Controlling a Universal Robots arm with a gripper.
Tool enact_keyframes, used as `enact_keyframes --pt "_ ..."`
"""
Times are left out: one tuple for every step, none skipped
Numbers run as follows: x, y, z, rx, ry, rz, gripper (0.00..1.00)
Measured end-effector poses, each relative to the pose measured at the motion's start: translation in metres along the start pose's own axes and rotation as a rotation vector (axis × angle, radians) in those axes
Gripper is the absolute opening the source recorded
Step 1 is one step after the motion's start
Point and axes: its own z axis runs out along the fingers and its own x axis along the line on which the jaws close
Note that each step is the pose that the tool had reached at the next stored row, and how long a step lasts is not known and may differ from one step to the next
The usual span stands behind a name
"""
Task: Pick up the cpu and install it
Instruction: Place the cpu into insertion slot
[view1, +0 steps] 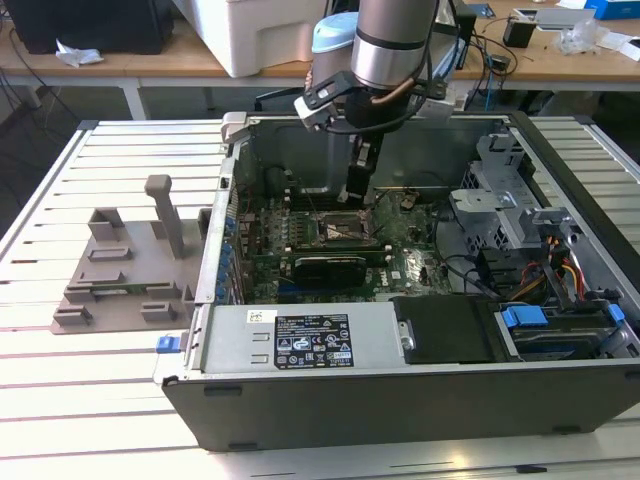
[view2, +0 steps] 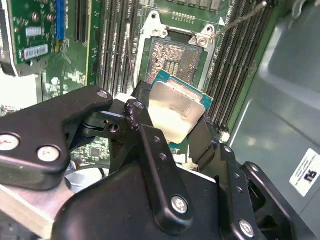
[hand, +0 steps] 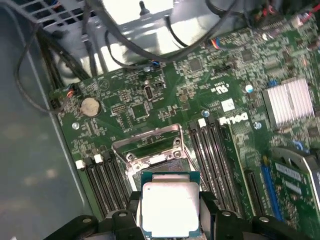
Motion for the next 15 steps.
enact_keyframes --pt "0.0000 0.0000 0.0000 -0.0010 -0.0025 -0.036 0.55" --pt "0.0000 0.0000 0.0000 -0.0021 -0.0054 -0.079 0.55" --pt "0.0000 0.0000 0.0000 -0.0033 -0.0081 -0.120 0.55" --pt "0.0000 0.0000 0.0000 -0.0042 -0.0105 -0.153 0.55" --pt "0.0000 0.0000 0.0000 -0.0051 -0.0127 -0.186 0.55" --pt "0.0000 0.0000 0.0000 -0.0059 -0.0147 -0.216 0.55" --pt "0.0000 0.0000 0.0000 -0.0069 -0.0175 -0.255 0.55" --pt "0.0000 0.0000 0.0001 -0.0074 -0.0187 -0.274 0.55" --pt "0.0000 0.0000 0.0000 -0.0079 -0.0199 -0.292 0.55" --pt "0.0000 0.0000 0.0000 -0.0086 -0.0216 -0.316 0.55" --pt "0.0000 0.0000 0.0001 -0.0090 -0.0227 -0.333 0.55" --pt "0.0000 0.0000 0.0001 -0.0096 -0.0240 -0.352 0.55" --pt "0.0000 0.0000 0.0001 -0.0101 -0.0255 -0.374 0.55" --pt "0.0000 0.0000 0.0001 -0.0106 -0.0265 -0.389 0.55" --pt "0.0000 0.0000 0.0001 -0.0109 -0.0274 -0.403 0.55"
